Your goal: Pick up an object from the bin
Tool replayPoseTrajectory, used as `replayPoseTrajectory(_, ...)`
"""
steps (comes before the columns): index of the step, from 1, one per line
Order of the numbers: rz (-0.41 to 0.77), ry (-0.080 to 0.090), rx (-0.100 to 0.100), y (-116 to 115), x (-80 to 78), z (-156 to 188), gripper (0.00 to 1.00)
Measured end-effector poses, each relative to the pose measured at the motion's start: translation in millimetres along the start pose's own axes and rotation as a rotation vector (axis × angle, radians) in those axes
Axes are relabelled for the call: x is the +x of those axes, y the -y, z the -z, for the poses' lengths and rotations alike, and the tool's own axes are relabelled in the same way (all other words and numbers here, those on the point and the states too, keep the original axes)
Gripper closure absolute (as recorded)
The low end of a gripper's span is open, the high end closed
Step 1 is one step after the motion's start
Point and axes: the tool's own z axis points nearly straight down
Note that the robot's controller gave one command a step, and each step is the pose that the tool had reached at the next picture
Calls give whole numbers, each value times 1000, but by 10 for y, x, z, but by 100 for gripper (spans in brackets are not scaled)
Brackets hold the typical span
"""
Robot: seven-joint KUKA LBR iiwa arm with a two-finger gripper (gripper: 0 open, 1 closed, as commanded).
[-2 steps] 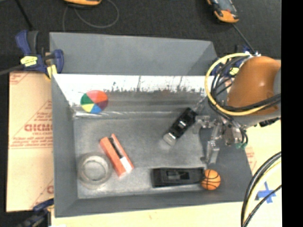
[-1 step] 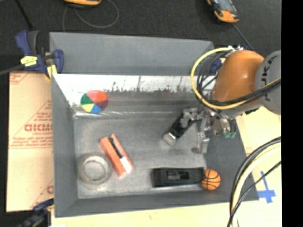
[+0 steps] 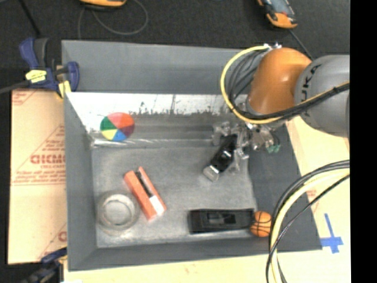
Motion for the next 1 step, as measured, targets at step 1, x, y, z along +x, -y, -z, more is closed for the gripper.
replayPoseTrajectory(1, 228, -5, -3, -5, -37, 150, 0)
